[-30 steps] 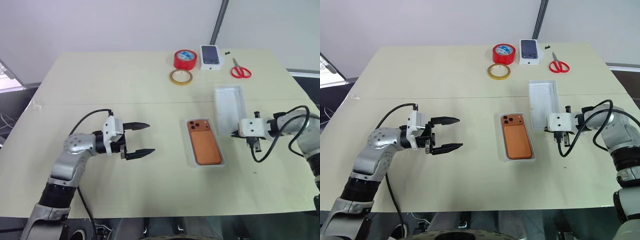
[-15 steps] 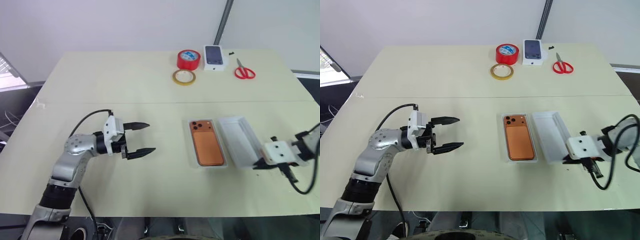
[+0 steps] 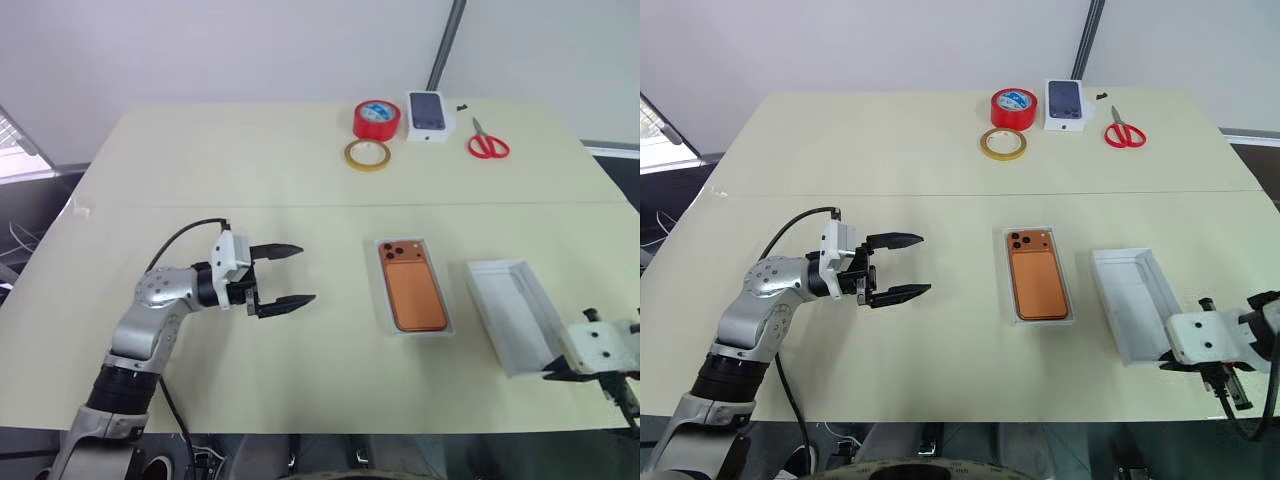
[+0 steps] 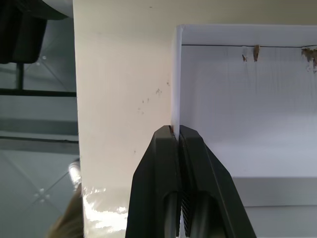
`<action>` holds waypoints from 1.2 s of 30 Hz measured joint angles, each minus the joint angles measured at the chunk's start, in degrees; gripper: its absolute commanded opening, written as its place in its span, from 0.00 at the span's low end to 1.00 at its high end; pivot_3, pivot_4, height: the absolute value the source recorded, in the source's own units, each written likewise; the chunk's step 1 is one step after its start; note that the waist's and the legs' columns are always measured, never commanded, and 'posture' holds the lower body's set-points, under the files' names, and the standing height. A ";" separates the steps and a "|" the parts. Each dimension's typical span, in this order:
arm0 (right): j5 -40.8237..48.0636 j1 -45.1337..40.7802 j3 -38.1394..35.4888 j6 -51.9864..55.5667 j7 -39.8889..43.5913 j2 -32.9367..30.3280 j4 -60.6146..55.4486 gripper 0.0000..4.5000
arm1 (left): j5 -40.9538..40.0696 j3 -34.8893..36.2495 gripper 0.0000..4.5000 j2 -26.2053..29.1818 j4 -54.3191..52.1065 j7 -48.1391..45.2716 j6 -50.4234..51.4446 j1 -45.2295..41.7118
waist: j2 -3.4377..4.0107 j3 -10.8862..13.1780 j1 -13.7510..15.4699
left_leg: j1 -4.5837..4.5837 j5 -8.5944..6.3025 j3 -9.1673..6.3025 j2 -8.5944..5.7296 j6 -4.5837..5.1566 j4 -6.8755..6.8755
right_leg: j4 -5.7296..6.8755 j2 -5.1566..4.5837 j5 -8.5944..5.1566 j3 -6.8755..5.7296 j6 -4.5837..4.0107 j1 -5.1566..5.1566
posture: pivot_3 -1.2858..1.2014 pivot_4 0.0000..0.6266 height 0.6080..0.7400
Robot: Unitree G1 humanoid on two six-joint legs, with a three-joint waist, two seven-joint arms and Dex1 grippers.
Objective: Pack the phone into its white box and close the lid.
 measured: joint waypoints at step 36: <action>28.77 -21.44 -6.10 103.90 -46.52 15.24 -31.00 0.77 | 2.42 -0.72 1.00 2.09 7.44 -10.15 -8.11 -3.85 | -0.02 -0.01 0.13 | -0.72 -0.04 -0.09 -0.01 0.07 0.09 | -0.10 -0.04 0.02 -0.04 0.02 -0.55 | 0.52 0.24 1.00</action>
